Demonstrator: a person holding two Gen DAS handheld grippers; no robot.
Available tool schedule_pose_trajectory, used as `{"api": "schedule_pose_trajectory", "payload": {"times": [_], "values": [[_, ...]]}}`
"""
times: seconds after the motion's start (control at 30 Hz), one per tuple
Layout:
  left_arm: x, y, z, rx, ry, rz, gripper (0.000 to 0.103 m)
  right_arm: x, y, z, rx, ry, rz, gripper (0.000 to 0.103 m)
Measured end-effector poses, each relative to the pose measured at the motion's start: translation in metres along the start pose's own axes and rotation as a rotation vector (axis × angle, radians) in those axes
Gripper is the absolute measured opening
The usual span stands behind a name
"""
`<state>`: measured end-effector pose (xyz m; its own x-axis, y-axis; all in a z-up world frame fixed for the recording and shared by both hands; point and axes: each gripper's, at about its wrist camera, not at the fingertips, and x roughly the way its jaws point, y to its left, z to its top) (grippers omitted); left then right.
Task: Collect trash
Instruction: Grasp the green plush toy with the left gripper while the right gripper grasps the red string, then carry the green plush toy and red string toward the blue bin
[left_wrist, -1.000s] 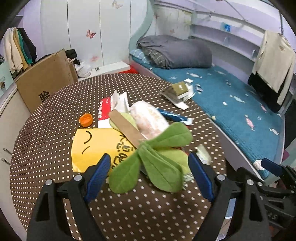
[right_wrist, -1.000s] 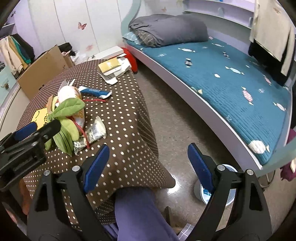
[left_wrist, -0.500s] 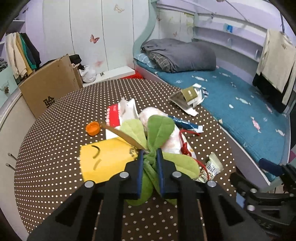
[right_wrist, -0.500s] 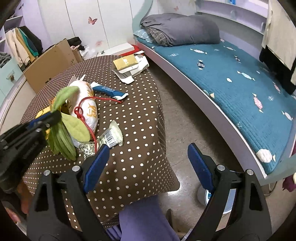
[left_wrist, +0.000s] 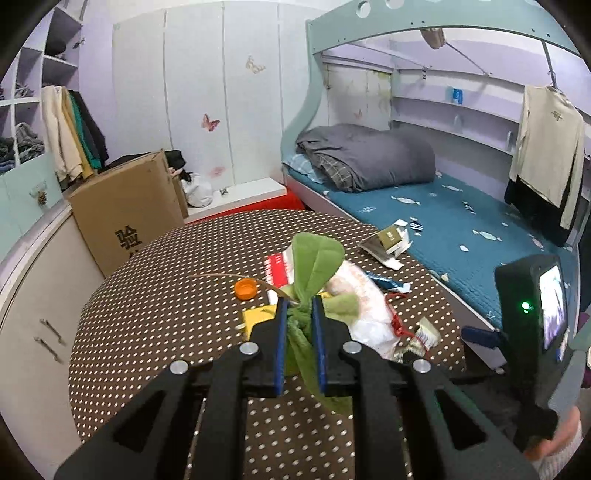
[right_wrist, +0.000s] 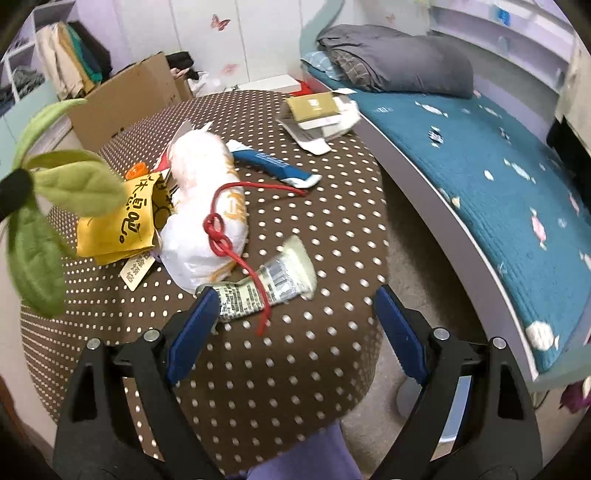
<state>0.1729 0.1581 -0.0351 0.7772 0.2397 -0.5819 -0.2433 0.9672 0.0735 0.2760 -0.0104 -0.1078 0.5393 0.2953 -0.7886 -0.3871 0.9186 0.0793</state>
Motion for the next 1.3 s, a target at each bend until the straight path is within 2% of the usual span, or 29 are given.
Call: {"api": "schedule_pose_trajectory", "payload": {"times": [0.07,0.13,0.27,0.33,0.4,0.47,0.57,0.63,0.9,1.3], "values": [[-0.001,0.005,-0.004,-0.014,0.009,0.003,0.013,0.004,0.004,0.003,-0.021,-0.003,-0.002,0.084],[0.0,0.009,-0.008,-0.03,0.023,0.01,0.013,0.007,0.003,0.004,-0.016,0.009,0.032,0.073],[0.001,0.015,-0.016,-0.049,0.042,0.015,0.013,0.011,0.002,0.008,-0.03,-0.007,0.054,0.063],[0.001,0.017,-0.02,-0.056,0.05,0.015,0.013,0.014,0.004,0.01,-0.057,-0.019,0.029,0.04],[-0.001,0.018,-0.023,-0.058,0.051,0.016,0.013,0.015,0.007,0.012,-0.081,-0.018,0.033,0.034],[-0.004,0.019,-0.025,-0.061,0.046,0.013,0.013,0.016,0.01,0.011,-0.105,-0.019,0.02,0.034],[-0.006,0.018,-0.026,-0.069,0.043,0.009,0.013,0.015,0.008,0.012,-0.091,-0.016,0.019,0.025],[-0.01,0.018,-0.027,-0.073,0.038,0.003,0.013,0.012,0.0,0.012,-0.044,-0.01,0.05,0.011],[-0.017,0.006,-0.03,-0.046,0.031,-0.018,0.013,-0.014,-0.023,-0.007,0.063,-0.072,0.048,0.007],[-0.019,0.0,-0.034,-0.039,0.034,-0.034,0.013,-0.023,-0.014,-0.012,0.0,-0.071,0.093,0.009]]}}
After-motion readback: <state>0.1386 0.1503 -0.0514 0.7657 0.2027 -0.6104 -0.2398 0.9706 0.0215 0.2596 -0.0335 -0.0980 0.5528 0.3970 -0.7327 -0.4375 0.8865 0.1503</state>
